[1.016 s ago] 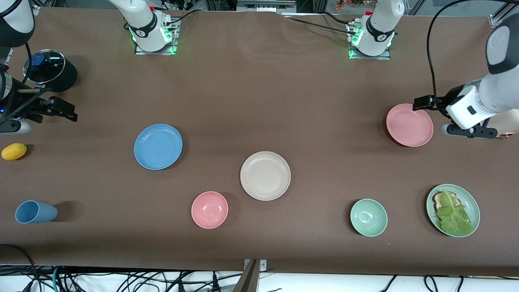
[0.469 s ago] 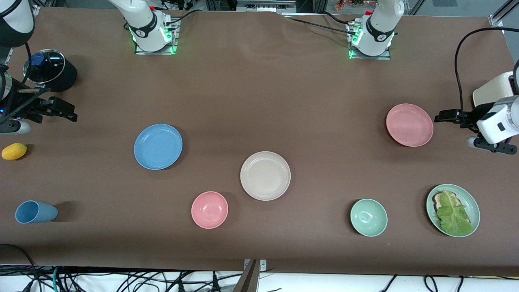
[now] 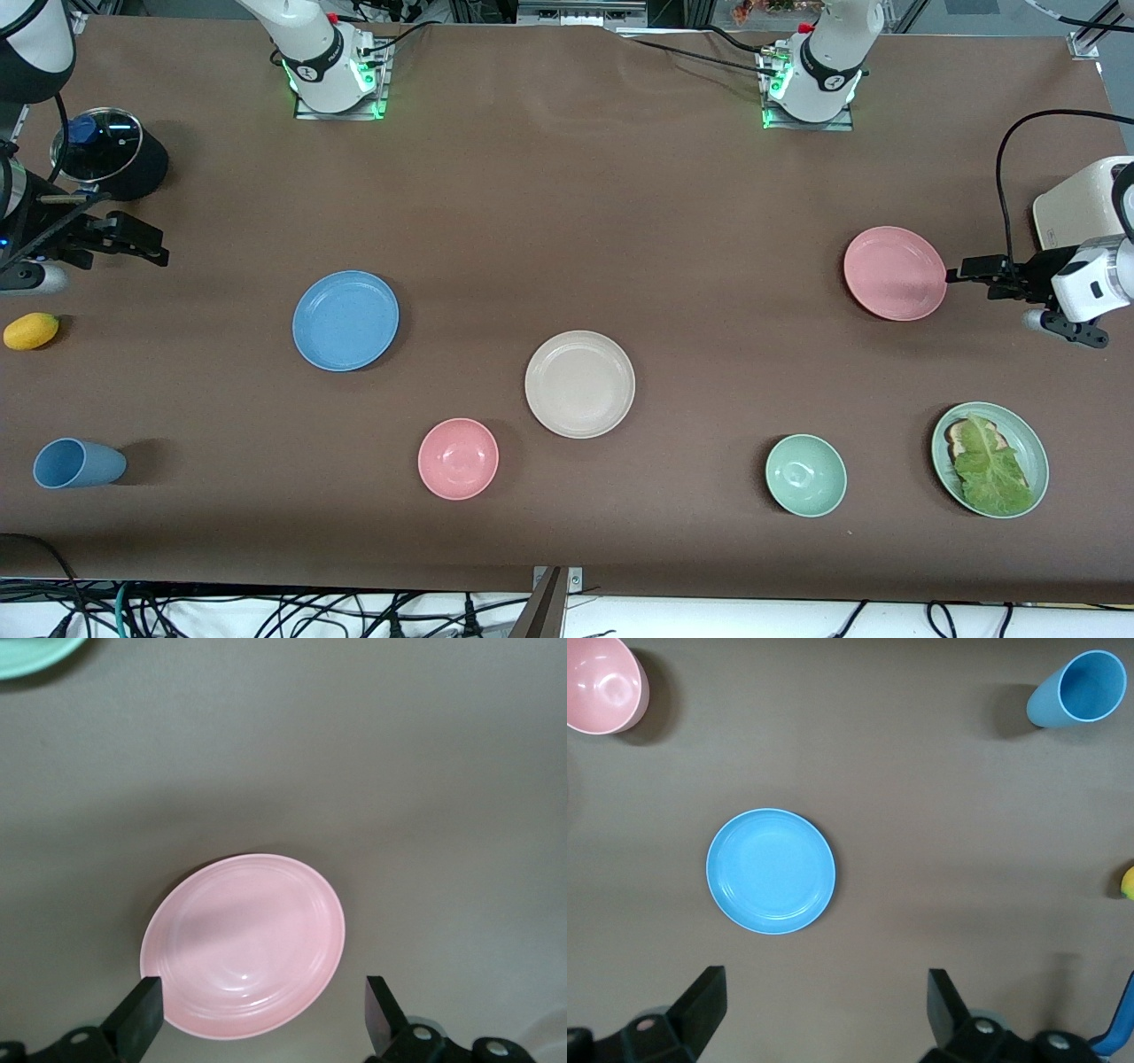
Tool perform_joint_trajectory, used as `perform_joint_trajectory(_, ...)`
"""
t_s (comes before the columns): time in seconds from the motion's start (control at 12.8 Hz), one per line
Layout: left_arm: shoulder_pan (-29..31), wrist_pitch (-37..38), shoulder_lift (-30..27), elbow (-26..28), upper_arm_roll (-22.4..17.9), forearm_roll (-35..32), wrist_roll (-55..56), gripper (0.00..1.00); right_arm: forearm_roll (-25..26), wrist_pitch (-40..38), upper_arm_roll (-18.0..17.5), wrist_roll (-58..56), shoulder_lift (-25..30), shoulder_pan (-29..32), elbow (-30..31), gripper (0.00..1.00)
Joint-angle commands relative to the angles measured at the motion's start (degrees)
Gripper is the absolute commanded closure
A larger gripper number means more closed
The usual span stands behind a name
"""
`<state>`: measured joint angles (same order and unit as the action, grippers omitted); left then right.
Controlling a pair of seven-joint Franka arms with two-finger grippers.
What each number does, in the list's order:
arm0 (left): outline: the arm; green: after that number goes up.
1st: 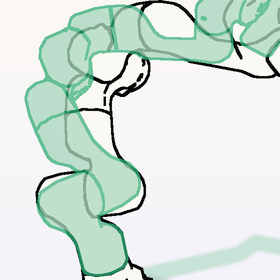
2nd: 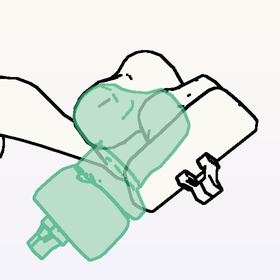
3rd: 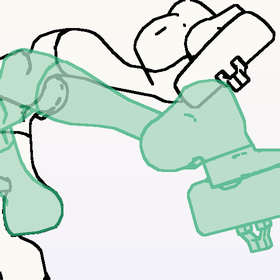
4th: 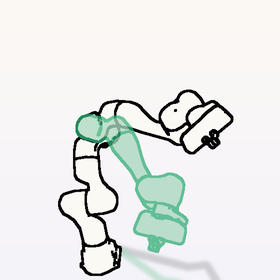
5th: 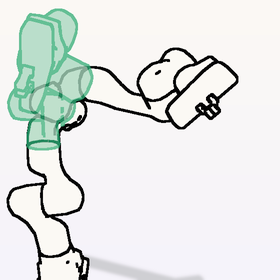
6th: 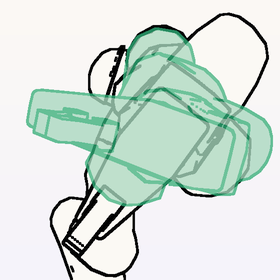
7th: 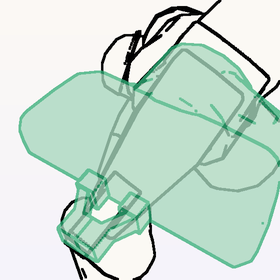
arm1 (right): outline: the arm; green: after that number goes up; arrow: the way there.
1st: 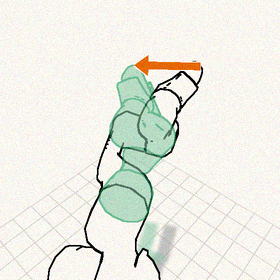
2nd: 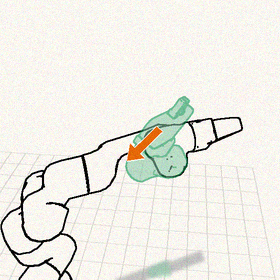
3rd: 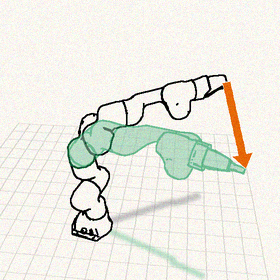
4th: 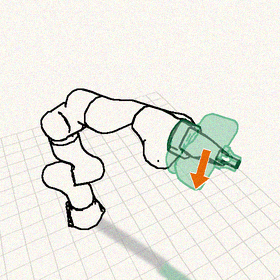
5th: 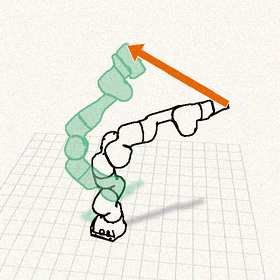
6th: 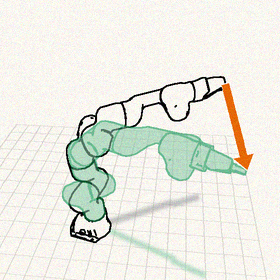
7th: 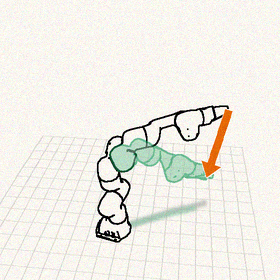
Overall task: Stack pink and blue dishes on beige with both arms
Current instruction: 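Move the left gripper down to the rim of the pink plate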
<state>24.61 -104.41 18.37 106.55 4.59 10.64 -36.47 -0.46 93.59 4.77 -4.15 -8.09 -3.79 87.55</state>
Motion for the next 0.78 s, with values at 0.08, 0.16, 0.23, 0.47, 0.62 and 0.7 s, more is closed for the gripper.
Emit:
perform_joint_trajectory(0.08, 4.47, -6.05, 1.04, 5.32, 0.68, 4.72, -9.12, 0.0, -0.16, 0.36, -0.2, 0.63, 0.44, 0.36, 0.34, 0.0)
perform_joint_trajectory(0.16, 5.96, -7.11, 2.7, 5.51, 0.68, 5.26, -12.02, 0.0, -0.16, 0.36, -0.2, 0.63, 0.36, 0.36, 0.34, 0.0)
perform_joint_trajectory(0.23, 6.67, -7.99, 3.41, 5.77, 0.68, 6.05, -13.61, 0.0, -0.16, 0.36, -0.2, 0.63, 0.36, 0.36, 0.34, 0.0)
perform_joint_trajectory(0.47, 8.61, -8.26, 5.08, 6.56, 0.68, 6.5, -15.38, 0.0, -0.16, 0.36, -0.2, 0.63, 0.36, 0.36, 0.34, 0.0)
perform_joint_trajectory(0.62, 9.23, -9.14, 6.14, 6.65, 0.68, 6.58, -17.14, 0.01, -0.16, 0.27, -0.2, 0.63, 0.44, 0.36, 0.34, 0.0)
perform_joint_trajectory(0.7, 9.32, -9.23, 6.49, 6.56, 0.68, 6.59, -17.41, 0.01, -0.16, 0.27, -0.2, 0.54, 0.44, 0.36, 0.25, 0.0)
